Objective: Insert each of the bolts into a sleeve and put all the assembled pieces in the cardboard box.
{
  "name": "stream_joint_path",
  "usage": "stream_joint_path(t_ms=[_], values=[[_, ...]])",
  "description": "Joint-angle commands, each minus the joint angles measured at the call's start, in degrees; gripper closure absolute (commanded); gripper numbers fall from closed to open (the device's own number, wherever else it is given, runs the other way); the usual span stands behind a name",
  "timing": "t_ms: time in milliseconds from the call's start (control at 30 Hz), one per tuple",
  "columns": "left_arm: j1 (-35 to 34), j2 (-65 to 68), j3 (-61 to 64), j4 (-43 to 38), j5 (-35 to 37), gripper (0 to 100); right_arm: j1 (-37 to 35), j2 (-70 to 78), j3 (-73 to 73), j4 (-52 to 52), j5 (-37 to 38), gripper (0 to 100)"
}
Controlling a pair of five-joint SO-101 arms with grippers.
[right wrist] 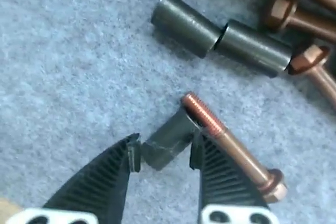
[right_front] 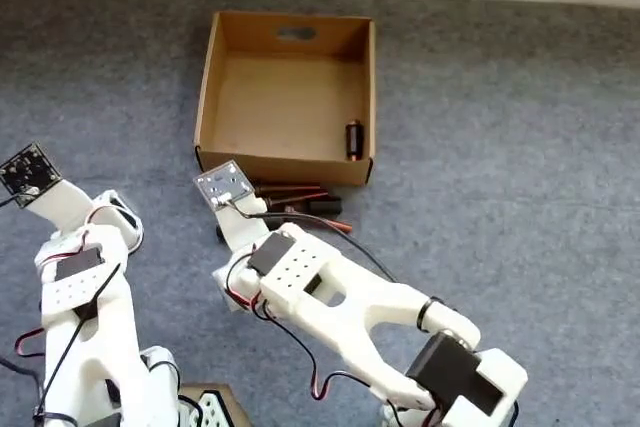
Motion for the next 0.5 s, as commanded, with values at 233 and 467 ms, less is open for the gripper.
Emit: stream_joint_path(t_ms=[233, 467], values=[[-0.22, -0.04, -1.63, -1.05, 0.18, 84, -0.04, 11.12, -4.18, -0.04, -0.18, 84.4], [-0.22, -0.04, -1.54, -1.05, 0.09, 84, 0.31, 13.23, -9.19, 8.4, -0.09, 85.1]])
